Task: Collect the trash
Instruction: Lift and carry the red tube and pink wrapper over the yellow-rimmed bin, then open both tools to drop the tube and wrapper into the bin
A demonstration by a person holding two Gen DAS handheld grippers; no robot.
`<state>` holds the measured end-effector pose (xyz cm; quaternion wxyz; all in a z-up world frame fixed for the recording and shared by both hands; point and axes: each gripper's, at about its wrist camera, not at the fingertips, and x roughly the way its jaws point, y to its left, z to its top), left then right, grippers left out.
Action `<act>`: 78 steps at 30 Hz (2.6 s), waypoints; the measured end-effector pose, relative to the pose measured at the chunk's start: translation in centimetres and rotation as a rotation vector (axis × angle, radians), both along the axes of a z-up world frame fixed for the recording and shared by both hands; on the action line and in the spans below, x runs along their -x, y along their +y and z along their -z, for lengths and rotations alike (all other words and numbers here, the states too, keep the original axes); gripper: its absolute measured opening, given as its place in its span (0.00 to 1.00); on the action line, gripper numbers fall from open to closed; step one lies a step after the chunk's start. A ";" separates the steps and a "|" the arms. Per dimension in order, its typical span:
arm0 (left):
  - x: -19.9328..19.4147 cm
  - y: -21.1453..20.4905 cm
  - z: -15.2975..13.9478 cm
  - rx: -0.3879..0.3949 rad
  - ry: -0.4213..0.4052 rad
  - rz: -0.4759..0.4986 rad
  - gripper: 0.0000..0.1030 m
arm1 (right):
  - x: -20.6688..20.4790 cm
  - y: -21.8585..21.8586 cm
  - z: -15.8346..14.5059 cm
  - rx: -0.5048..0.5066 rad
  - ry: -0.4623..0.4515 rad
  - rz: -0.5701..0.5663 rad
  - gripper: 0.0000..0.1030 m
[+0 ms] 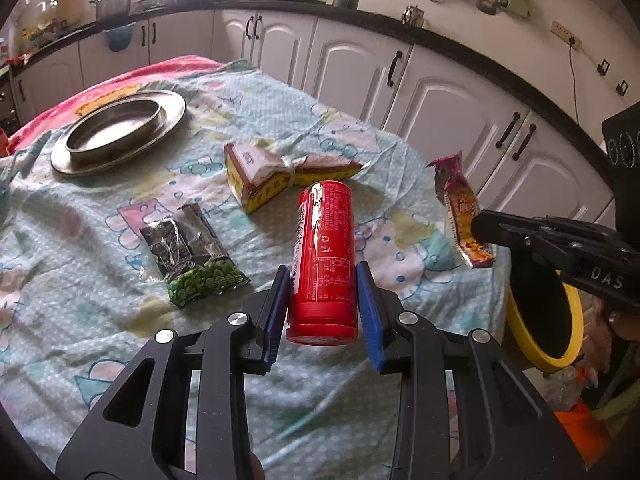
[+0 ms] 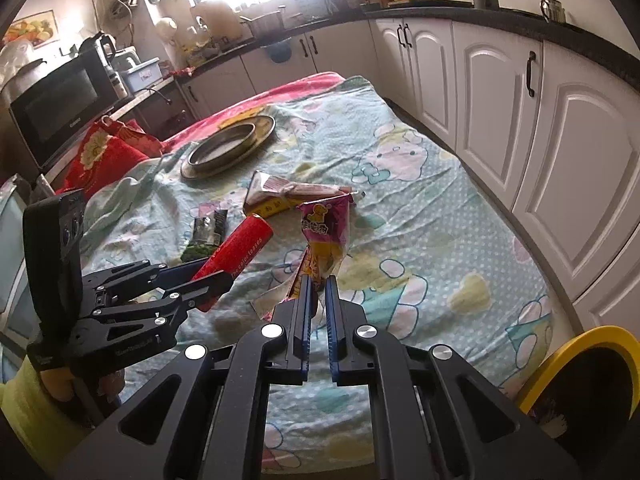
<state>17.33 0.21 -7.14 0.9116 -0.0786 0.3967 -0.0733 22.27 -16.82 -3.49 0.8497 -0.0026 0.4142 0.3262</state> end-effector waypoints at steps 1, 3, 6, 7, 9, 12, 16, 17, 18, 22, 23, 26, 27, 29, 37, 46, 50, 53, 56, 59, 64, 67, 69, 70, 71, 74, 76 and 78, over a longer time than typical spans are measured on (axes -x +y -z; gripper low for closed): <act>0.1 -0.1 -0.3 0.003 -0.007 0.002 0.26 | 0.1 0.0 -0.1 -0.002 -0.002 0.000 0.07; 0.4 -0.3 -0.9 0.013 -0.021 0.007 0.26 | 0.4 -0.3 -0.4 -0.010 -0.005 0.000 0.07; 0.6 -0.8 -1.7 0.019 -0.041 0.015 0.26 | 1.0 -0.9 -0.8 -0.021 -0.007 0.004 0.07; 0.6 -1.0 -2.0 0.019 -0.047 0.018 0.26 | 1.1 -1.2 -1.0 -0.024 -0.009 0.006 0.07; 0.8 -1.4 -2.5 0.025 -0.061 0.024 0.26 | 1.5 -1.8 -1.5 -0.030 -0.022 0.015 0.07; 1.1 -2.0 -3.3 0.032 -0.080 0.032 0.26 | 2.0 -2.7 -2.3 -0.041 -0.041 0.027 0.07; 1.5 -2.7 -4.2 0.057 -0.099 0.044 0.26 | 2.8 -4.1 -3.0 -0.054 -0.061 0.047 0.07; 1.6 -2.8 -4.3 0.062 -0.103 0.047 0.26 | 3.0 -4.3 -3.1 -0.055 -0.065 0.052 0.07; 1.7 -3.0 -4.5 0.066 -0.107 0.050 0.26 | 3.2 -4.7 -3.3 -0.057 -0.069 0.059 0.07; 1.9 -4.5 -5.2 0.073 -0.124 0.080 0.26 | 4.0 -6.5 -3.8 -0.066 -0.089 0.089 0.07; 1.9 -5.0 -5.3 0.077 -0.126 0.090 0.26 | 4.2 -7.0 -4.0 -0.069 -0.095 0.099 0.07; 1.9 -6.4 -5.6 0.083 -0.131 0.120 0.26 | 4.4 -8.4 -4.3 -0.074 -0.103 0.122 0.07; 1.9 -6.9 -5.7 0.083 -0.133 0.130 0.26 | 4.5 -8.9 -4.4 -0.071 -0.108 0.134 0.07; 1.9 -8.0 -5.9 0.082 -0.138 0.152 0.26 | 4.7 -9.8 -4.5 -0.072 -0.111 0.153 0.07; 1.5 -12.6 -5.9 0.085 -0.130 0.238 0.26 | 5.6 -14.2 -4.4 -0.050 -0.145 0.243 0.07; 1.1 -18.7 -4.8 0.084 -0.107 0.378 0.26 | 6.4 -21.1 -2.5 -0.011 -0.137 0.386 0.07; 1.1 -21.7 -4.0 0.063 -0.095 0.435 0.26 | 7.0 -23.8 -1.0 0.002 -0.115 0.444 0.07; 1.0 -23.6 -3.2 0.056 -0.067 0.469 0.26 | 7.4 -25.7 0.2 0.019 -0.101 0.487 0.07; 0.8 -25.1 -2.1 0.053 -0.028 0.498 0.26 | 7.9 -27.4 1.6 0.034 -0.083 0.527 0.07; 0.8 -26.9 -1.3 0.019 -0.010 0.530 0.26 | 8.3 -28.9 2.7 0.026 -0.052 0.563 0.07; 0.7 -29.5 0.1 -0.018 0.021 0.566 0.26 | 8.7 -30.7 3.8 0.014 -0.019 0.595 0.07; 0.3 -30.0 0.5 -0.026 0.029 0.558 0.27 | 8.7 -31.8 3.9 -0.006 -0.014 0.621 0.07; 0.0 -30.0 0.6 -0.034 0.029 0.543 0.48 | 8.7 -32.2 3.7 -0.010 -0.016 0.630 0.10; 0.1 -29.9 0.6 -0.032 0.028 0.541 0.51 | 8.7 -32.3 3.7 -0.009 -0.018 0.638 0.14; 0.1 -29.7 0.6 -0.028 0.026 0.539 0.52 | 8.8 -32.5 3.7 -0.014 -0.019 0.643 0.25; 0.1 -29.1 0.5 -0.032 0.017 0.513 0.64 | 8.8 -32.7 3.8 -0.028 -0.018 0.657 0.36; 0.1 -28.3 0.1 -0.026 -0.001 0.484 0.72 | 8.7 -32.6 3.9 -0.034 -0.013 0.659 0.39; 0.2 -27.1 -0.5 -0.036 -0.037 0.439 0.80 | 8.6 -32.3 3.7 -0.041 -0.017 0.656 0.42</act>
